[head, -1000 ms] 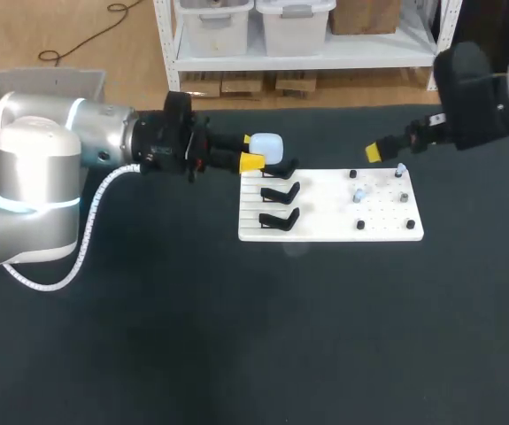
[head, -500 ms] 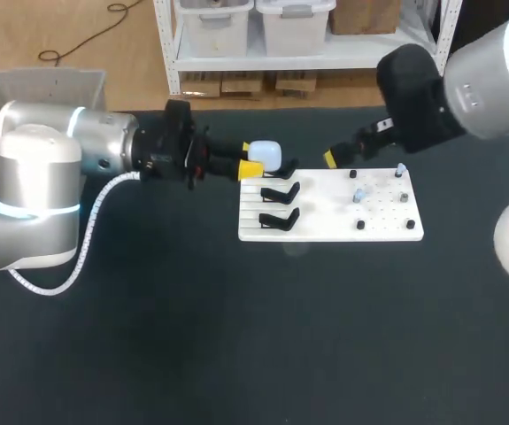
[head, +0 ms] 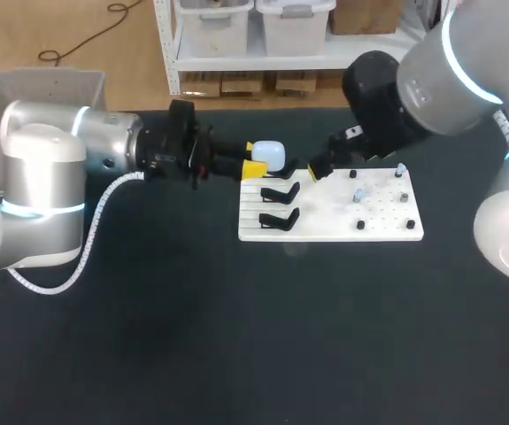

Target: Pick up each earbud case from the left stands, insert the matching earbuds, close the lid, and place the case in the box.

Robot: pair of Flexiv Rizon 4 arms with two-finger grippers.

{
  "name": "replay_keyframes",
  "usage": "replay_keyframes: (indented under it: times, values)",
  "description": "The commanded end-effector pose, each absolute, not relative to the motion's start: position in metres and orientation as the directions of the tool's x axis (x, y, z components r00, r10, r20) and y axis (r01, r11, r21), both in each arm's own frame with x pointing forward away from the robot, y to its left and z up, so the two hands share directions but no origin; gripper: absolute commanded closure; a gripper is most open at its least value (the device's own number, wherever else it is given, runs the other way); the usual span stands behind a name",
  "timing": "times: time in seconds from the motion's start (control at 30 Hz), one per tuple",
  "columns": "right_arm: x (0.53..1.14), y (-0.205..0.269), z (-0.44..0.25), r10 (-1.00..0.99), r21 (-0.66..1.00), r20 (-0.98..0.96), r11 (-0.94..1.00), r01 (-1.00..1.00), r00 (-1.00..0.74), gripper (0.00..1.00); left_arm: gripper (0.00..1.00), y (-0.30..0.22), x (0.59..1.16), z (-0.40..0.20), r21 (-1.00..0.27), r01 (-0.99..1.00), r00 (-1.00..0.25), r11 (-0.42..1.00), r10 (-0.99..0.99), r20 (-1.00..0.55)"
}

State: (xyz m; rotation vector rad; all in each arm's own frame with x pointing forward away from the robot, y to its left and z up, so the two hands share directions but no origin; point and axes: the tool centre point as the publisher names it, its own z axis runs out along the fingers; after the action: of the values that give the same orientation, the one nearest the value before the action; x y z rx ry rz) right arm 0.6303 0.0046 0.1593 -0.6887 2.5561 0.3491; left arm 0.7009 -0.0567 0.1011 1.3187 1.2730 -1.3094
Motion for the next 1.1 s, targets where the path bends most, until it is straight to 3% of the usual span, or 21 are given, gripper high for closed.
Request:
replay_keyframes:
  times: [0.03, 1.1]
  values:
    - [0.636, 0.014, 0.157, -0.408, 0.129, -0.47, 0.846, -0.518, -0.783, 0.0, 1.0, -0.057, 0.702, 0.1, -0.079, 0.991, -0.07, -0.111, 0.085, -0.994]
    - [0.679, 0.056, 0.13, -0.422, 0.15, -0.411, 0.843, -0.516, -0.808, 0.0, 1.0, -0.057, 0.702, 0.1, -0.079, 0.991, -0.07, -0.111, 0.085, -0.994]
